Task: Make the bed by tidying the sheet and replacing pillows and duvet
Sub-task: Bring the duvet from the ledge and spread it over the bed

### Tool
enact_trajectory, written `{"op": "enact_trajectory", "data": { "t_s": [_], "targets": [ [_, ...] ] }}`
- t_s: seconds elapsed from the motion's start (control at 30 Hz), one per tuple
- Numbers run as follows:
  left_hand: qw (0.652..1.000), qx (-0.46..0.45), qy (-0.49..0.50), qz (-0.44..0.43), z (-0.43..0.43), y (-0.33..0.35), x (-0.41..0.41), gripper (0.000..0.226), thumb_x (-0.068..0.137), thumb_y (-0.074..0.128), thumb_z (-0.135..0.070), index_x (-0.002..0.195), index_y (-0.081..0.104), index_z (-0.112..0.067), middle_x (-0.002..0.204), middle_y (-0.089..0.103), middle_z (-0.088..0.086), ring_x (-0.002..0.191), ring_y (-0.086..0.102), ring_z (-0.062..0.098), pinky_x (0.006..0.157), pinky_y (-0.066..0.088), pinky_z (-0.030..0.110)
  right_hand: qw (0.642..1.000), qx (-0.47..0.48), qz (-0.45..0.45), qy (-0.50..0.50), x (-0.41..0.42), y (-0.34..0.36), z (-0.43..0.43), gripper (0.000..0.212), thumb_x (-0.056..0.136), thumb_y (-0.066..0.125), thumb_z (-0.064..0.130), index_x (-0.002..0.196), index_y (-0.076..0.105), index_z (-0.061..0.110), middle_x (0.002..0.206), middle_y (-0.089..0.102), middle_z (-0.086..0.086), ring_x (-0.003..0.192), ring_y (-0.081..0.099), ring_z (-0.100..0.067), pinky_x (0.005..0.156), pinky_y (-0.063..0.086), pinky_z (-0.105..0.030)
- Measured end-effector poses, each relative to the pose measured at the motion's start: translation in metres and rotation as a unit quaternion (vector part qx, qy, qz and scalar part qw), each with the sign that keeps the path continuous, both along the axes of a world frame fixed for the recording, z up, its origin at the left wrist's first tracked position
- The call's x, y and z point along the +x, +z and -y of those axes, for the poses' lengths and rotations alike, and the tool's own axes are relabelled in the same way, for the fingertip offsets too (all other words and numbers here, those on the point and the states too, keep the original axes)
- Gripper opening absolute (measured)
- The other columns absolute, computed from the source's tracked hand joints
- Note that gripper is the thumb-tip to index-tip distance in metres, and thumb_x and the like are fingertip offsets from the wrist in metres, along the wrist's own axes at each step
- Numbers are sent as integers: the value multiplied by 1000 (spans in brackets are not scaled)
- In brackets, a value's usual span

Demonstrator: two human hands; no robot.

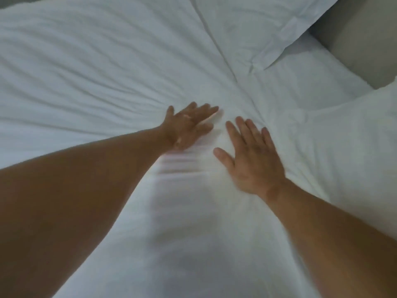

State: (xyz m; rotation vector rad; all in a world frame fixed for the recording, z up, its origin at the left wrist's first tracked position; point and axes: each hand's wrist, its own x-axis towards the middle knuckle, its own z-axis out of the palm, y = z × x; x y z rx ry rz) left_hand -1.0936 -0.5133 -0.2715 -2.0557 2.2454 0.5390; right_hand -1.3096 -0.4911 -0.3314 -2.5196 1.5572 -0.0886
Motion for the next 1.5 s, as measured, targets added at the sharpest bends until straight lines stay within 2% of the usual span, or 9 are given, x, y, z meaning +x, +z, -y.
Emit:
{"op": "enact_trajectory", "data": {
  "t_s": [0.17,0.3,0.43,0.57,0.8,0.93,1.13,1.3,1.5],
  "targets": [
    [951,-16,269,148,-4,-2,117,79,91,16,-79,157,-8,-43,169,-11,0,154,-9,35,118,0,67,989,46,-46,-136,15,28,17,82,98,20,65,159,14,11,168,3,-10,155,2,-25,124,7,-52],
    [976,1,191,100,13,-31,110,80,86,-3,-81,155,-20,-43,166,-24,1,152,-21,37,115,-6,72,985,-124,97,-74,88,69,84,67,98,49,36,154,26,7,166,9,-18,154,6,-35,122,16,-58],
    [984,-43,149,91,59,-48,123,83,79,-9,-89,151,-24,-50,165,-27,-3,151,-26,34,115,-8,71,994,5,49,99,209,58,191,71,99,26,66,160,7,35,169,-6,4,155,-8,-20,123,0,-56],
    [987,-88,109,76,88,-61,143,84,79,-5,-91,152,-19,-52,165,-27,-8,150,-30,24,116,-12,68,999,19,-28,4,181,0,246,96,82,8,89,160,-3,34,168,-8,7,154,-9,-14,124,-5,-49],
    [975,-146,155,61,111,-75,149,81,88,-7,-81,156,-21,-39,165,-27,-5,151,-29,23,117,-11,65,986,-4,-41,-161,241,32,284,83,99,20,63,160,6,8,168,-5,-10,155,-2,-27,123,4,-57],
    [975,-145,160,49,114,-82,154,82,88,-8,-80,156,-20,-38,165,-27,-6,149,-33,22,118,-10,65,986,-74,-9,148,318,39,270,70,99,19,66,159,5,35,169,-8,2,155,-8,-21,122,-3,-57],
    [976,-137,159,51,116,-88,158,79,89,-5,-80,155,-21,-42,164,-28,-9,150,-30,19,118,-11,63,985,28,-115,-127,192,48,315,77,97,17,67,161,4,25,169,-4,2,155,-1,-22,120,2,-64],
    [975,-135,168,61,116,-85,155,81,87,-7,-80,157,-17,-41,167,-21,-8,153,-23,20,119,-8,64,990,-36,1,133,161,41,89,75,96,19,70,160,20,30,168,11,-3,154,15,-26,120,18,-60],
    [980,-61,159,107,97,-56,125,80,95,1,-72,160,-9,-28,170,-9,1,156,-10,26,121,-3,62,993,10,34,111,89,-7,85,75,95,8,76,159,10,39,169,4,8,155,1,-10,126,6,-46]
  ]
}}
